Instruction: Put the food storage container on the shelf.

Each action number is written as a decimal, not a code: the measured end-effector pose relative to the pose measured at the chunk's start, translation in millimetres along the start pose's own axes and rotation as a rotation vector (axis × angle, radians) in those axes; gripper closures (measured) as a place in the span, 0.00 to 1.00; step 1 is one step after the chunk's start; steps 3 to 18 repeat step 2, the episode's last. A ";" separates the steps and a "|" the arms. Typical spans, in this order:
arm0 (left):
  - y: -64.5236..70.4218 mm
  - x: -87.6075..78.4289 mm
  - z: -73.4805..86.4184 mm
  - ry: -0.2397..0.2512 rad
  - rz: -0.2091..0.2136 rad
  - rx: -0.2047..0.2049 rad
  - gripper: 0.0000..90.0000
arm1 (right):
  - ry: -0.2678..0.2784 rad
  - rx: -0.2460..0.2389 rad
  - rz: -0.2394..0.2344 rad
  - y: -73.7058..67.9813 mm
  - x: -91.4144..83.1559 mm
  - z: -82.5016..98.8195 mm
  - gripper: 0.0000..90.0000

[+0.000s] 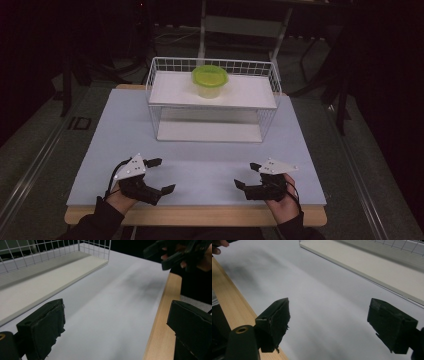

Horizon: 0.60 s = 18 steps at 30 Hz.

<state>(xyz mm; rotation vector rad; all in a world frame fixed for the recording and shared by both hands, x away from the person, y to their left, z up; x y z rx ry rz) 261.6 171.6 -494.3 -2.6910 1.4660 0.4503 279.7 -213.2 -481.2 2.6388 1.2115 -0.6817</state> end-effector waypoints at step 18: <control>0.4 0.4 0.8 -0.008 0.001 0.005 0.02 | -0.004 -0.004 -0.001 -0.4 0.8 0.3 0.20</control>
Point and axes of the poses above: each handheld gripper's, and its own axes: x roughly forward along the jaws, z roughly out of its underside, y roughly to its right, the point moved 1 cm from there along x, roughly forward along the jaws, and after that the axes turned 6 degrees about y, right-handed, at the moved point
